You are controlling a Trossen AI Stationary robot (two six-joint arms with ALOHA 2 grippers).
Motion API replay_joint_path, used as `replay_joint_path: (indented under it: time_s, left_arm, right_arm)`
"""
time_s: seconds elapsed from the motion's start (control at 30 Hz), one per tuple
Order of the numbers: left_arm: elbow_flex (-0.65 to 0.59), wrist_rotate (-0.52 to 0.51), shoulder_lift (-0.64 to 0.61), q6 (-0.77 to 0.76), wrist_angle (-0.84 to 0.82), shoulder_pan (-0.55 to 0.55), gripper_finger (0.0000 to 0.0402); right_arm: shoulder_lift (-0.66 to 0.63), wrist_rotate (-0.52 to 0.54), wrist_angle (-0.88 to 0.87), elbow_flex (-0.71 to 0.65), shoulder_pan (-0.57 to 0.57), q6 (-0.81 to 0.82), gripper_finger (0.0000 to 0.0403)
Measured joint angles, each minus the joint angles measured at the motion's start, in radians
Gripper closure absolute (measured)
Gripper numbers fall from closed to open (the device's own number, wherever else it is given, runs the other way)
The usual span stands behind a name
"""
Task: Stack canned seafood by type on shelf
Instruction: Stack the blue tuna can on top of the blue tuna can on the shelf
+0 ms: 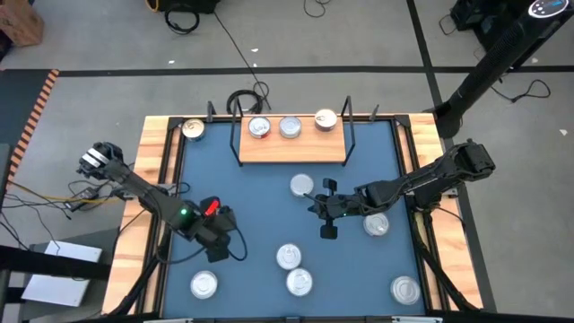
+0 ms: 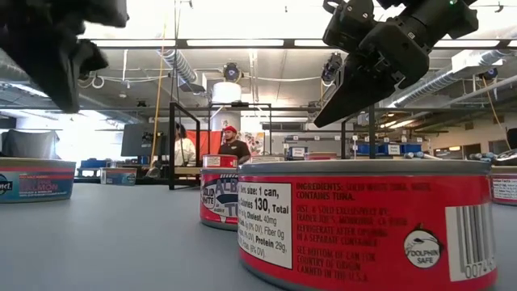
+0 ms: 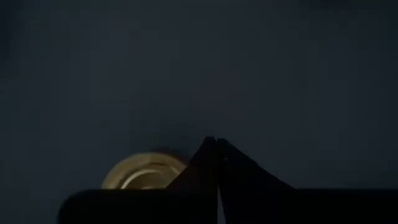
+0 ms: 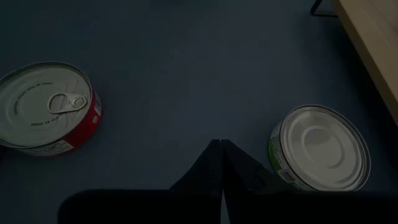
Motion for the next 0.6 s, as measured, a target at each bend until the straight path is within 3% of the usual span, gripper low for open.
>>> replay_joint_path:
  time_s: [0.3,0.6]
  left_arm:
    - [0.041,-0.014,0.006,0.026,-0.034,0.018,0.0396]
    - [0.041,0.042,0.108,-0.027,-0.12,0.018,0.0301]
  right_arm:
    - [0.0,0.0,-0.028,0.0,0.0,0.0,0.0392]
    - [0.0,0.0,-0.03,0.0,0.0,0.0,0.0392]
